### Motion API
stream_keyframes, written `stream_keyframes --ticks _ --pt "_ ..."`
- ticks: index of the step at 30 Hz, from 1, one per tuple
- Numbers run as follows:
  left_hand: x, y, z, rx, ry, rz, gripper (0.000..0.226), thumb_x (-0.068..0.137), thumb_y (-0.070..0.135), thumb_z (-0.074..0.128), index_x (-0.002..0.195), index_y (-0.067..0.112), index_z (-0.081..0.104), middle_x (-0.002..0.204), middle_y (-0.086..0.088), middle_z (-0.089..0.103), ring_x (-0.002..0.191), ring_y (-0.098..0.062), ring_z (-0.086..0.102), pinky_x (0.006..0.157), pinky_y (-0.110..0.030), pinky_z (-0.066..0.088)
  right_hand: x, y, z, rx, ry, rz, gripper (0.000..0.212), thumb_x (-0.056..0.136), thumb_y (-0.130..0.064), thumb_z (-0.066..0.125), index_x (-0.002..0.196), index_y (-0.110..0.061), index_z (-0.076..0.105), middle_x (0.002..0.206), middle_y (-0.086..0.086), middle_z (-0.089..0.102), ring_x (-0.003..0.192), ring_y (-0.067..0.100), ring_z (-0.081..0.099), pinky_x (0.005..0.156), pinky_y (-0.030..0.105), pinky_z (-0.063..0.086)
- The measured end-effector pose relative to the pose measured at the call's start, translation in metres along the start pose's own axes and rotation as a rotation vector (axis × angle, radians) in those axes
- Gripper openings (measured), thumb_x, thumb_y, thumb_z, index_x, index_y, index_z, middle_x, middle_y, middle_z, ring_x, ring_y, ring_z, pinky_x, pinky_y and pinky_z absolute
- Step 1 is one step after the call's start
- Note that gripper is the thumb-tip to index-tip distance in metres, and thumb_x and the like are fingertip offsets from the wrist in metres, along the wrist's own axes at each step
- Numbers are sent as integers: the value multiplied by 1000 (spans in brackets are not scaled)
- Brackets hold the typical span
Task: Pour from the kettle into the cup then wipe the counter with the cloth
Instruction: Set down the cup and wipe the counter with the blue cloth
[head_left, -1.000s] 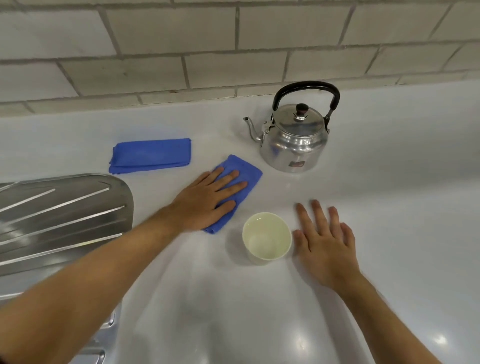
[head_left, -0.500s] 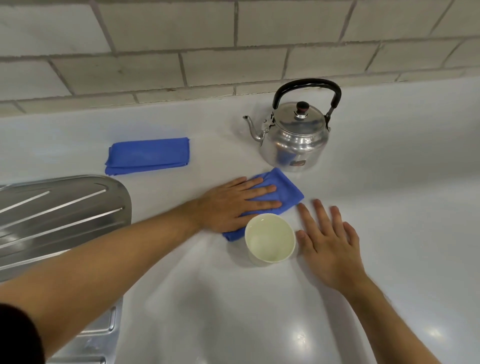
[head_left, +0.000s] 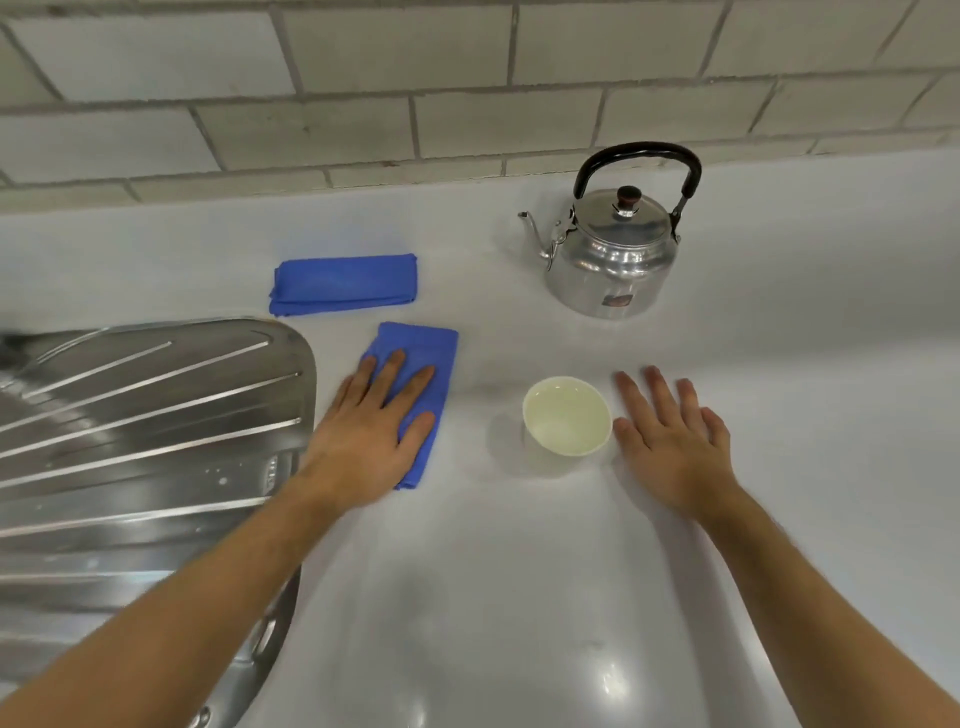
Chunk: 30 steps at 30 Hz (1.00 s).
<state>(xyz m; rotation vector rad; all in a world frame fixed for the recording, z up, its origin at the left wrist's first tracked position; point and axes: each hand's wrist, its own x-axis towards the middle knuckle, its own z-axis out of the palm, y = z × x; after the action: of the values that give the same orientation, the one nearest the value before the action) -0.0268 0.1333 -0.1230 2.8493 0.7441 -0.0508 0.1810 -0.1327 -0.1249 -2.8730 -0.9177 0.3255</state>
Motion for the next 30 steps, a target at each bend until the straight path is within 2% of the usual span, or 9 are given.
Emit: stream_keyframes --ticks 5,9,12,15,18,23,26,28,30 --pt "-58 15 4 22 79 -158 70 88 59 8 153 33 15 163 -6 12 148 -37 6 121 -47 12 3 0 1 9 -13 -7 55 94 -54 12 147 -52 0 163 -12 0 149 24 -2 116 46 5" --pt "-110 35 11 -19 83 -283 71 87 60 7 152 34 16 163 -3 11 149 -37 5 121 -46 11 4 2 -2 2 -60 -15 56 94 -55 10 148 -50 -4 163 -12 -7 149 23 -9 117 46 1" --pt "-150 59 17 -29 93 -298 68 89 59 10 153 34 13 164 -5 9 149 -36 5 122 -47 10 2 1 -5 9 -83 -25 57 96 -54 11 150 -48 -5 163 -10 -11 149 24 -12 117 46 -1" --pt "-181 86 24 -50 85 -305 67 90 60 9 152 37 5 164 -2 1 150 -30 -3 122 -43 4 0 0 -11 32 -127 -42 57 98 -51 14 151 -44 -6 163 -8 -14 149 26 -15 117 46 -4" --pt "-197 113 29 -63 75 -290 67 89 60 9 152 38 1 163 1 -6 150 -27 -11 122 -41 1 -3 4 -22 134 -175 -89 56 100 -43 23 153 -40 4 164 -6 -11 149 25 -15 118 45 -4" --pt "-190 163 34 -101 55 -178 65 91 57 20 152 36 9 163 2 1 150 -30 -4 118 -43 5 -25 20 -36 556 -101 -160 45 102 -21 39 146 -29 39 162 -5 15 150 19 6 121 41 9" --pt "-173 197 41 -98 44 -57 65 93 57 25 152 36 11 163 3 1 150 -30 -2 117 -43 8 -37 34 -45 650 21 -174 39 98 -9 45 134 -22 54 150 -2 41 140 17 32 116 33 25" --pt "-156 220 44 -125 25 -2 63 93 56 27 152 36 16 163 2 4 150 -31 -1 116 -43 8 -43 43 -53 698 96 -163 32 95 -4 49 118 -22 63 128 -2 60 119 16 54 97 19 40" --pt "-135 244 47 -146 23 37 63 93 56 26 152 35 17 163 0 5 149 -31 -3 117 -46 5 -48 51 -60 744 110 -139 27 91 -2 51 97 -25 64 104 -6 69 89 9 65 71 8 44"
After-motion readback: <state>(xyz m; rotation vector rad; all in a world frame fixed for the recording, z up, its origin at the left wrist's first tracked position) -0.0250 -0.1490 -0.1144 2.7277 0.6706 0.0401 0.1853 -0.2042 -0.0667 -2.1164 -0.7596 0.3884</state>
